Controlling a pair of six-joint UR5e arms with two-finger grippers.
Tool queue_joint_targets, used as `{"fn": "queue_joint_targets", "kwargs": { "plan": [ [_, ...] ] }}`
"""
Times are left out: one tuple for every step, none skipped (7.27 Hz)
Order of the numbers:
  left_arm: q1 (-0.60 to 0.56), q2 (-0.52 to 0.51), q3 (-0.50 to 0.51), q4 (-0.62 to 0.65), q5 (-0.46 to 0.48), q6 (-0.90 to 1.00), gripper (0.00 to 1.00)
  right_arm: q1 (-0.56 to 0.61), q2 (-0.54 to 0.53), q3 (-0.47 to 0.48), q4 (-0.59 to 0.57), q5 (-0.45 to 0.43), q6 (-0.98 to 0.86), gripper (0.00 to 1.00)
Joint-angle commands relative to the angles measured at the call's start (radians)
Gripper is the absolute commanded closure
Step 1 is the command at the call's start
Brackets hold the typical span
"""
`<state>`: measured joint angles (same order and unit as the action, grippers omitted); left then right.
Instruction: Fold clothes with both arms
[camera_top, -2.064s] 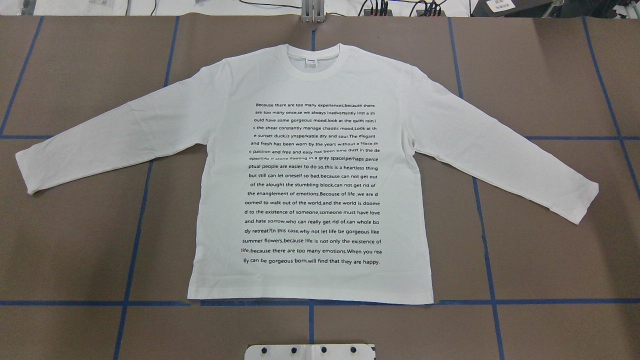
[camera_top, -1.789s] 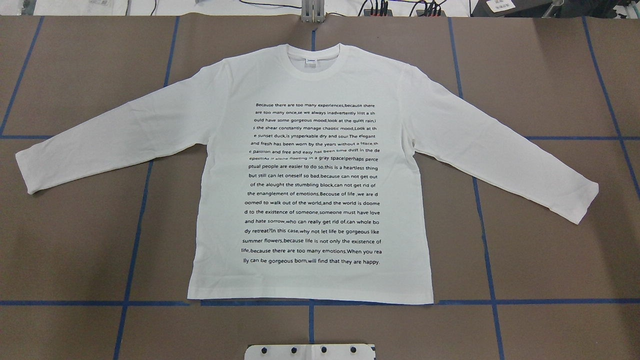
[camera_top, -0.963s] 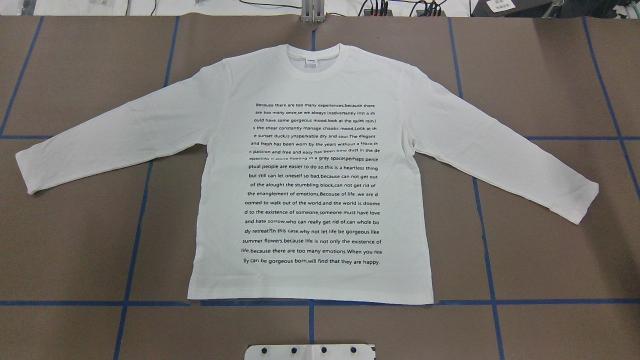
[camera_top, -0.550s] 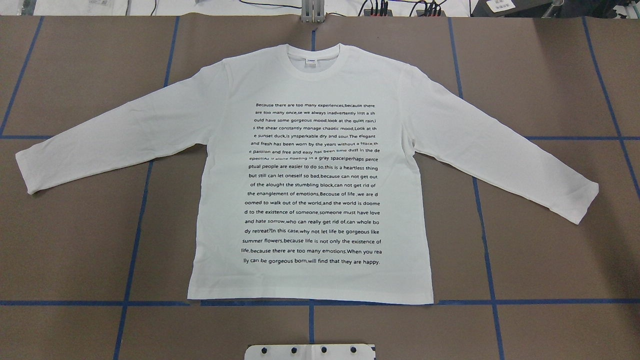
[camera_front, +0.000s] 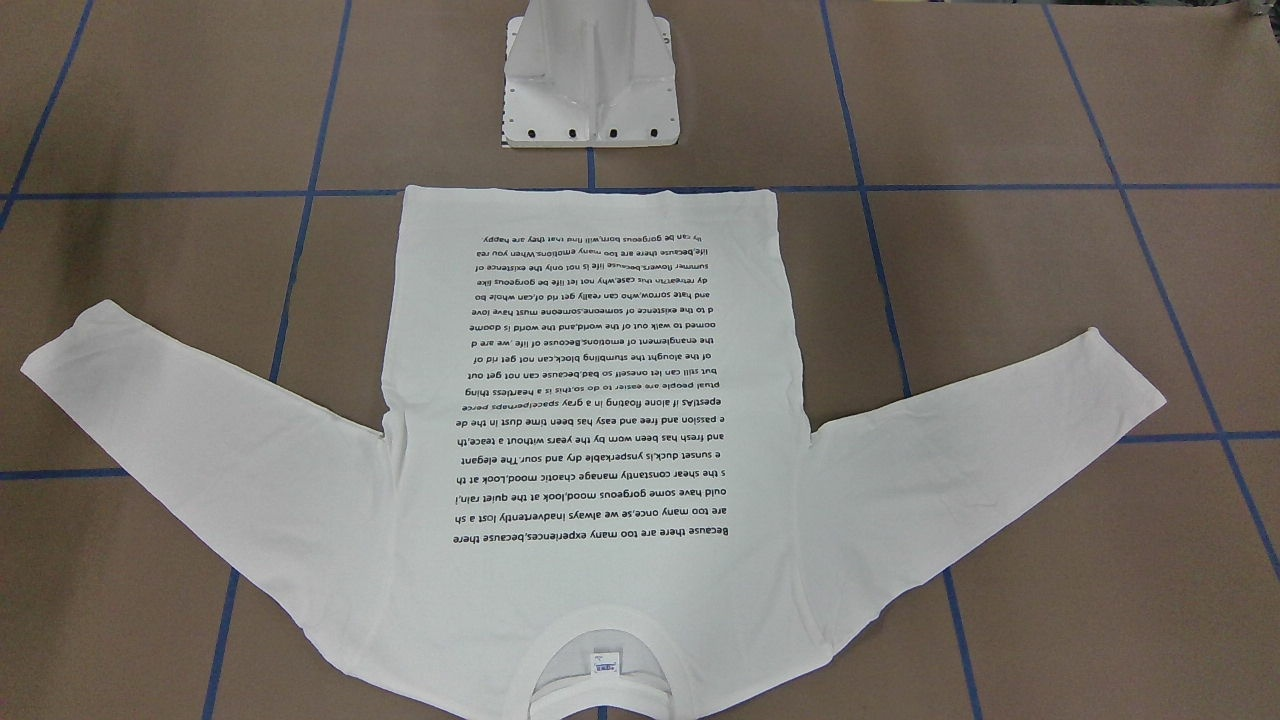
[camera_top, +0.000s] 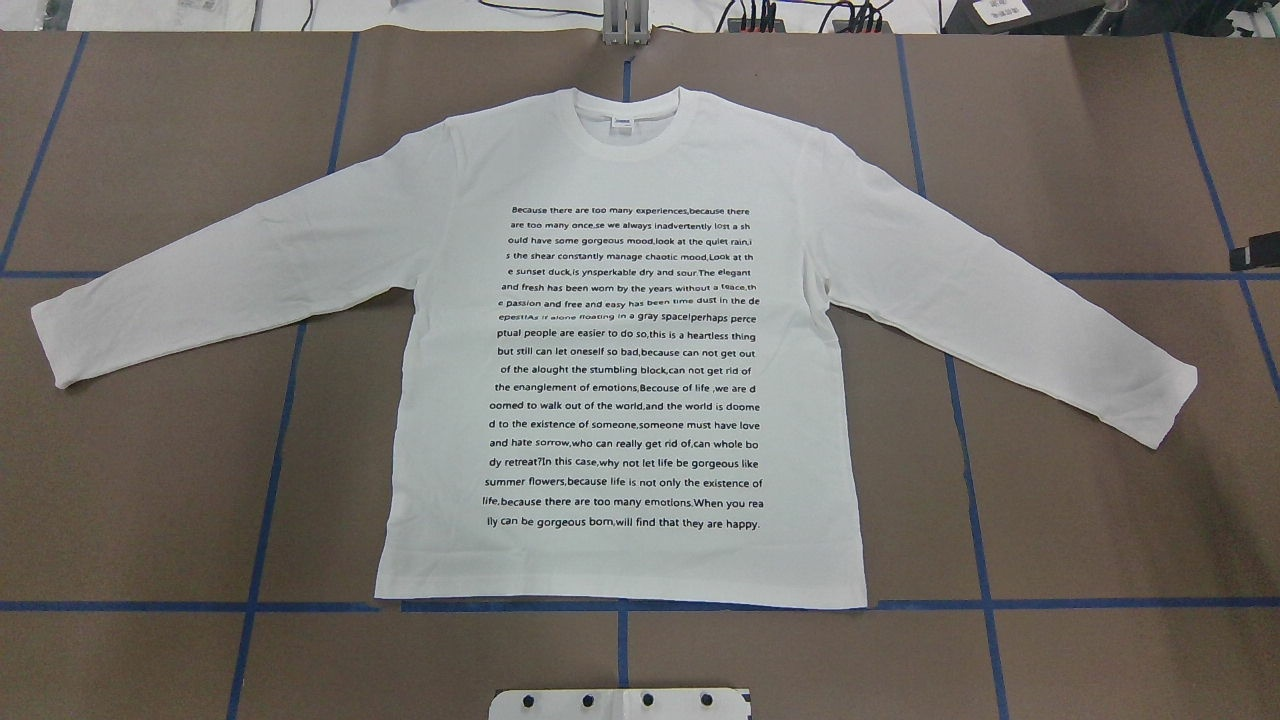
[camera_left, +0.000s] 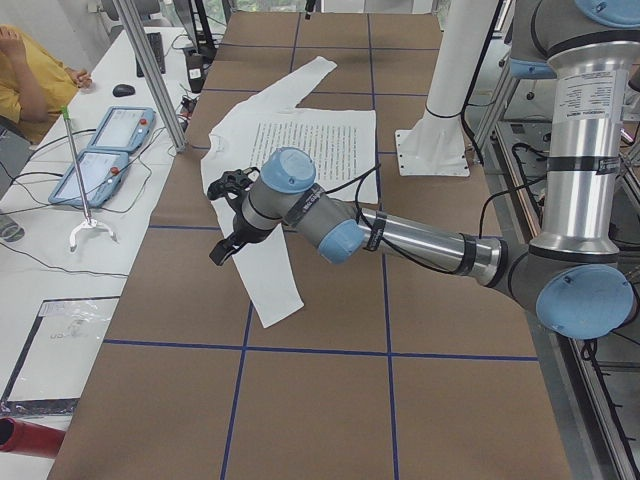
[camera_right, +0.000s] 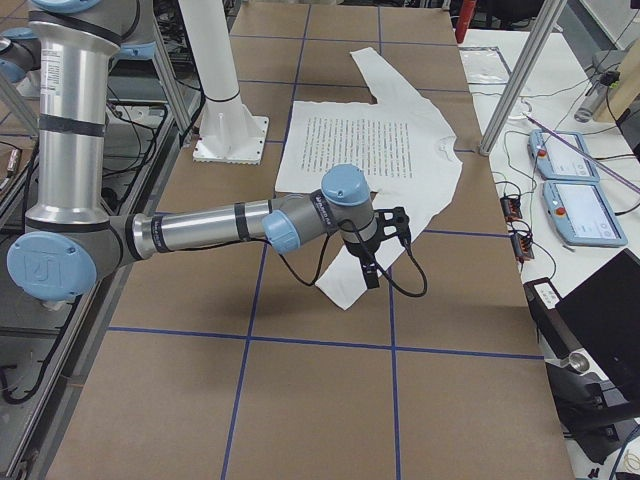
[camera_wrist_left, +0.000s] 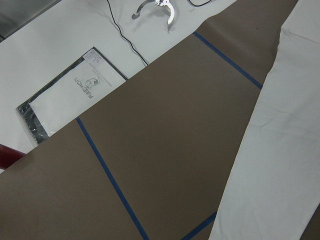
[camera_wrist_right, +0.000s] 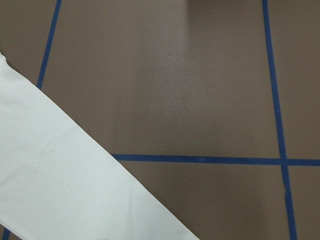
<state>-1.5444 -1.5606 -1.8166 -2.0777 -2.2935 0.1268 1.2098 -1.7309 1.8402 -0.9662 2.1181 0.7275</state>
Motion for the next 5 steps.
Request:
{"fn": "queue_joint_targets", "kwargs": {
  "plan": [
    [0.000,0.002,0.000,-0.001,-0.001,0.004,0.00,-0.165,-0.019,-0.083,0.168,-0.140,0.217,0.25],
    [0.000,0.002,-0.001,-0.001,-0.001,0.004,0.00,-0.191,-0.018,-0.158,0.243,-0.171,0.217,0.27],
    [0.000,0.002,0.002,-0.001,-0.001,0.004,0.00,-0.193,-0.013,-0.230,0.317,-0.174,0.211,0.28],
    [0.000,0.002,0.000,-0.001,-0.001,0.004,0.00,-0.193,-0.013,-0.284,0.383,-0.175,0.208,0.30],
    [0.000,0.002,0.000,-0.001,-0.001,0.004,0.00,-0.193,-0.016,-0.297,0.403,-0.175,0.208,0.30]
  ]
}}
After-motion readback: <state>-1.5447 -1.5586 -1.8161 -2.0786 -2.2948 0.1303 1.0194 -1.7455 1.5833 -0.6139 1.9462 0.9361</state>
